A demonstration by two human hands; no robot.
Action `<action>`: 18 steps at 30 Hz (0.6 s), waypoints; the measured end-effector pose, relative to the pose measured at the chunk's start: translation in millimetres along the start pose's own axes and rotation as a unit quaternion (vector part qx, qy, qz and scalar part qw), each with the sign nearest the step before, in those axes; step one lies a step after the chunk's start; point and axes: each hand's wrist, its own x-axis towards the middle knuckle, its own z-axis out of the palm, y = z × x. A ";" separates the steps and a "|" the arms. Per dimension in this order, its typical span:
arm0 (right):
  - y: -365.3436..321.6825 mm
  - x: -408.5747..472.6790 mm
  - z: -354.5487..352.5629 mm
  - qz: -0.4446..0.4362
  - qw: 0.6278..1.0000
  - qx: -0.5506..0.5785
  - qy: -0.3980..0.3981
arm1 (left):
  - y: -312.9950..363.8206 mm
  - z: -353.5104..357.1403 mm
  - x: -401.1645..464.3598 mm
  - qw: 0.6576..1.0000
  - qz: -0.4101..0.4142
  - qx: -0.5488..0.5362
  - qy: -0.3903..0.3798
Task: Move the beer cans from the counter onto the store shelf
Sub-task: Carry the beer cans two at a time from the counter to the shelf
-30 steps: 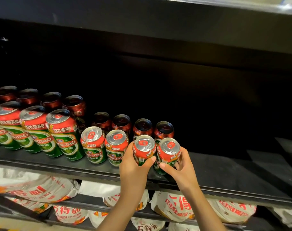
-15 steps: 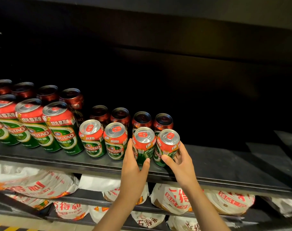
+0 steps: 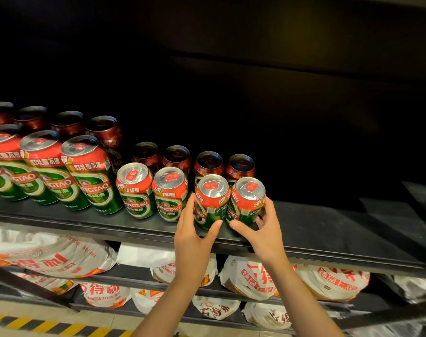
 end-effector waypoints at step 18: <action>4.5 1.6 1.7 0.004 0.999 -0.033 0.003 | -2.0 0.5 -3.2 0.999 -0.006 -0.023 0.043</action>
